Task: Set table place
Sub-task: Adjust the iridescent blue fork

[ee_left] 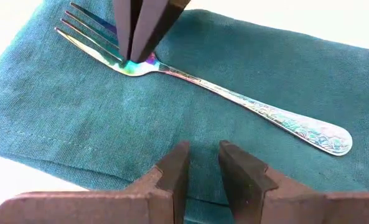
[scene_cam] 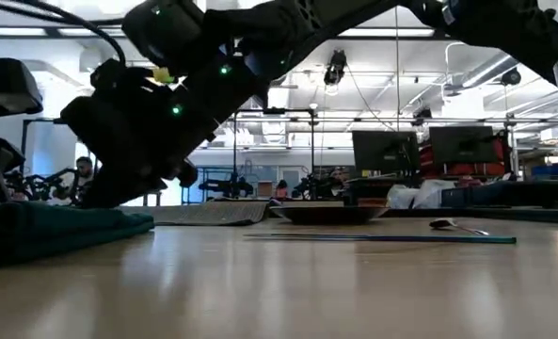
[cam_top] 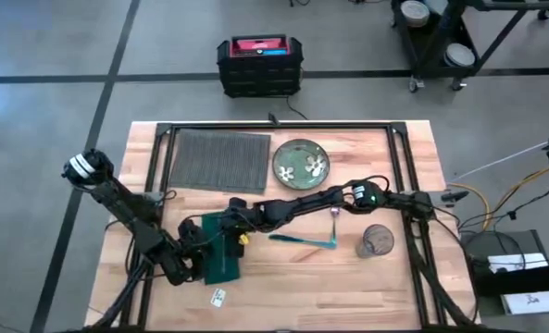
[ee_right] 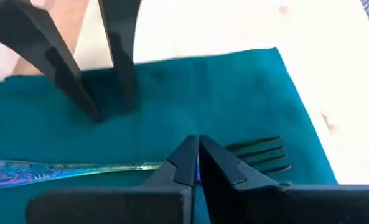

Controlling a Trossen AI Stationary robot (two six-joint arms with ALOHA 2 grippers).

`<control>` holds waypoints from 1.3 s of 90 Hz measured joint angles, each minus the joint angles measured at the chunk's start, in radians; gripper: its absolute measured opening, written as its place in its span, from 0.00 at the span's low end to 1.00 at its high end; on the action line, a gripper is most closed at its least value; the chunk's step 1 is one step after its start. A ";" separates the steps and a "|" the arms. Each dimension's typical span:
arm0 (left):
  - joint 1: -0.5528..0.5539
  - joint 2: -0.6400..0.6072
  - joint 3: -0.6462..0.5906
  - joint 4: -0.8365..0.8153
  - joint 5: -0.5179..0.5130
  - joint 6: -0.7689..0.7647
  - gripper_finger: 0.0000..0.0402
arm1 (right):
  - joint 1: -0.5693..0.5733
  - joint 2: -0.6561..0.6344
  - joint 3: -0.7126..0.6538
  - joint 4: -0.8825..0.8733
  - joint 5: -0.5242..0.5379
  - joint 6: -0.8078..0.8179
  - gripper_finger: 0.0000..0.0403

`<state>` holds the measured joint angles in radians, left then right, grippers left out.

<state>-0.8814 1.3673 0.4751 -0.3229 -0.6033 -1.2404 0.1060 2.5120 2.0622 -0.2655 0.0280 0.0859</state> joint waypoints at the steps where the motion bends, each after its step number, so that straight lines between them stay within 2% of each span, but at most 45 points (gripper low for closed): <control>1: 0.000 0.000 0.000 0.000 0.000 0.000 0.19 | 0.001 -0.003 0.000 -0.003 0.000 -0.002 0.01; 11: 0.000 0.000 0.000 0.001 0.001 0.000 0.19 | 0.011 -0.045 0.002 -0.069 0.001 -0.044 0.01; 21: 0.000 0.000 0.000 0.001 0.001 0.000 0.19 | 0.024 -0.034 -0.006 -0.089 0.000 -0.044 0.01; 50: 0.000 0.000 0.000 0.003 0.002 0.000 0.19 | 0.035 0.038 -0.008 0.026 0.005 -0.006 0.01; 73: 0.000 0.000 0.000 0.007 0.002 0.000 0.19 | 0.035 0.044 -0.011 0.129 0.013 0.008 0.01; 99: 0.000 0.000 0.000 0.007 0.002 0.000 0.19 | 0.033 0.041 -0.011 0.075 0.043 0.007 0.01; 117: 0.000 0.000 0.000 0.007 0.004 0.000 0.19 | 0.035 0.045 -0.011 0.099 0.044 0.008 0.01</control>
<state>-0.8818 1.3674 0.4751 -0.3157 -0.5996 -1.2402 0.1415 2.5568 2.0514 -0.1668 0.0716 0.0940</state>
